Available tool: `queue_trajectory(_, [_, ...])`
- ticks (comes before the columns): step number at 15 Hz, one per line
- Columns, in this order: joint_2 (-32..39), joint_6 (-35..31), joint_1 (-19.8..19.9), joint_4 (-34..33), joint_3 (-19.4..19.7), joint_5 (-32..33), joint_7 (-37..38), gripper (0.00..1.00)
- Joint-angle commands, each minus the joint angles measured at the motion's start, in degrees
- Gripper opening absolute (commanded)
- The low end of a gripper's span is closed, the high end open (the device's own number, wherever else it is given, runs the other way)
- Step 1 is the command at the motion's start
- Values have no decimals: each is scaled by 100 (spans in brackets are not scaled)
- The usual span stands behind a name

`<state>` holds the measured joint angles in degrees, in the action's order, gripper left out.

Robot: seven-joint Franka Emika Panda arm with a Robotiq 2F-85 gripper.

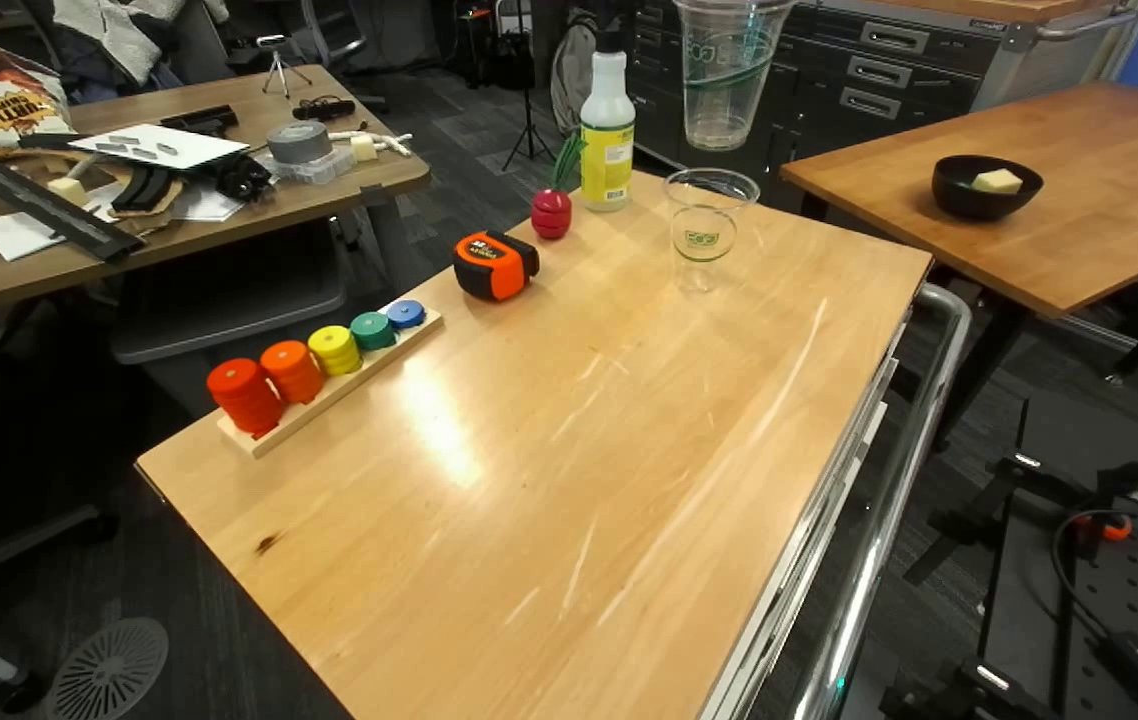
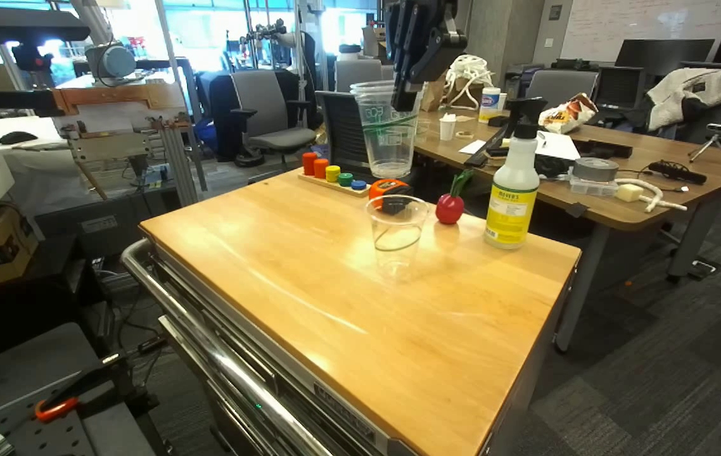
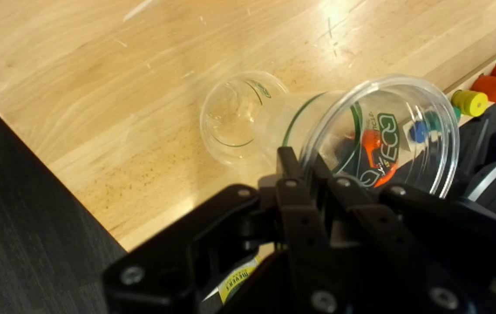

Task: Stack the plastic cups together.

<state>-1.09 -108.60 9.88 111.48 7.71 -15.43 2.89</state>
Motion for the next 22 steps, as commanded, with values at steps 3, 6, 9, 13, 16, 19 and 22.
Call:
queue_trajectory(3, [-112,-393,-67,525,25,63,-249,2])
queue_trajectory(6, [-74,-683,-70,673,27,34,-411,2])
queue_trajectory(9, [-76,-1045,-67,783,31,19,-561,2])
queue_trajectory(13, [-41,-1381,-65,829,36,-83,-736,2])
queue_trajectory(16, [30,-1446,-60,846,41,-153,-840,2])
queue_trajectory(19, [131,-1486,-49,869,46,-252,-918,2])
queue_trajectory(22, [245,-1520,-41,868,40,-289,-962,2])
